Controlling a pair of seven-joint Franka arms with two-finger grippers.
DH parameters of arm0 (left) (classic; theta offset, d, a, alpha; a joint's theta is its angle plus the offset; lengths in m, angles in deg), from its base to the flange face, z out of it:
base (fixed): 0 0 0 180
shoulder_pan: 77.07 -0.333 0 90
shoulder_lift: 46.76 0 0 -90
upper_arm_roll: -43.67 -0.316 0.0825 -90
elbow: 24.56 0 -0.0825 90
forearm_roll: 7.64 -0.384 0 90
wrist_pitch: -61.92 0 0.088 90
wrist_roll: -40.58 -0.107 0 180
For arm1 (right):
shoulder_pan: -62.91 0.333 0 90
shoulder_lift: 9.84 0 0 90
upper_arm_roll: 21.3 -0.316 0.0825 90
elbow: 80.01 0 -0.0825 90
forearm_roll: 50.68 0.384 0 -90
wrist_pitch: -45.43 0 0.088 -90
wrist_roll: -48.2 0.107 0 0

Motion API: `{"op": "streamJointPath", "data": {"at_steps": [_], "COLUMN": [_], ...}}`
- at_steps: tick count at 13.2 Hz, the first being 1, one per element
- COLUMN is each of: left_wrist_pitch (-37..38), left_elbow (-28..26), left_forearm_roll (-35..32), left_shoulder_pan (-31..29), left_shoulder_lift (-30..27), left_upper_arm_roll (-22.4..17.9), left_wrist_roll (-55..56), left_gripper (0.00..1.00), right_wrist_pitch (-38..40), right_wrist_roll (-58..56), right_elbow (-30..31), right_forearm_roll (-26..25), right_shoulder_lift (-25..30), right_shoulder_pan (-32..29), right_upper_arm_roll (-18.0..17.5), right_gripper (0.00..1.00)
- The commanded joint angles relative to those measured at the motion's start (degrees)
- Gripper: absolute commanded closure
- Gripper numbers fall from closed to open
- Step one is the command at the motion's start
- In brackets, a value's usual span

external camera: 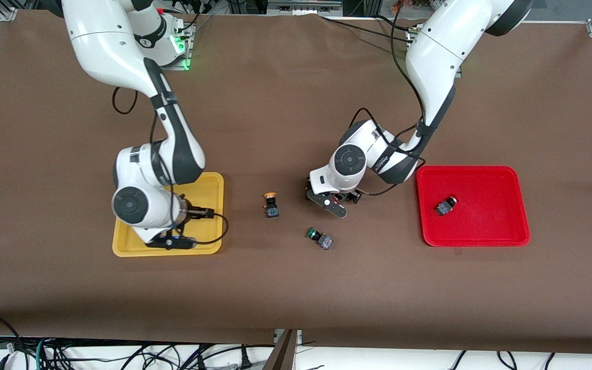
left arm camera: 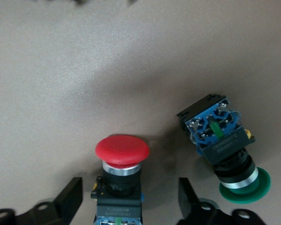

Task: Place red and yellow buttons in trays

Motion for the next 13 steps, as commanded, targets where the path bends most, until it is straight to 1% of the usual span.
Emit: {"op": "streamJointPath", "data": {"at_steps": [1,2,3,4,5,7,8,9,11,13], "left_wrist_pitch": [0.4,1.9,4.5,7.6,11.1,19.3,22.9,25.0,26.0,25.7], "left_elbow": [0.0,0.0,0.5,0.8,0.8,0.9,1.0,1.0,0.9,0.8], "left_forearm_roll": [-1.7,-1.7,-1.7,-1.7,-1.7,-1.8,-1.8,-1.8,-1.8,-2.1], "left_shoulder_pan": [0.2,-0.2,-0.3,-1.2,-2.1,-6.0,-8.8,-12.3,-18.9,-24.4], "left_shoulder_lift": [-0.6,-1.1,-2.3,-3.8,-5.8,-10.2,-11.8,-12.8,-13.1,-12.0], "left_upper_arm_roll": [-0.6,-0.6,-0.8,-0.8,-0.9,-1.0,-1.0,-1.0,-1.0,-1.1], "left_wrist_roll": [0.3,0.1,-0.1,-0.1,-0.2,-2.0,-6.0,-10.8,-22.0,-30.8], "left_gripper": [1.00,1.00,1.00,1.00,1.00,1.00,1.00,1.00,1.00,1.00], "right_wrist_pitch": [-1.7,-3.0,-4.6,-6.9,-9.5,-13.2,-15.0,-16.1,-18.0,-19.8], "right_wrist_roll": [1.9,4.1,6.2,8.6,10.6,11.3,11.4,11.5,11.5,11.6], "right_elbow": [-1.1,-1.1,-1.1,-1.1,-1.1,-1.1,-1.1,-1.0,-0.8,-0.7], "right_forearm_roll": [1.8,1.9,1.9,1.8,1.8,1.8,1.8,1.6,1.3,1.2], "right_shoulder_lift": [-0.9,-1.0,-1.3,-1.8,-2.2,-3.2,-3.5,-4.2,-5.2,-6.1], "right_shoulder_pan": [0.0,0.2,0.4,0.7,1.3,4.2,5.6,7.1,8.7,9.8], "right_upper_arm_roll": [-1.9,-2.6,-4.1,-6.0,-6.8,-6.9,-6.9,-6.9,-6.9,-6.9], "right_gripper": [0.14,0.14,0.14,0.14,0.14,0.14,0.14,0.14,0.14,0.14]}}
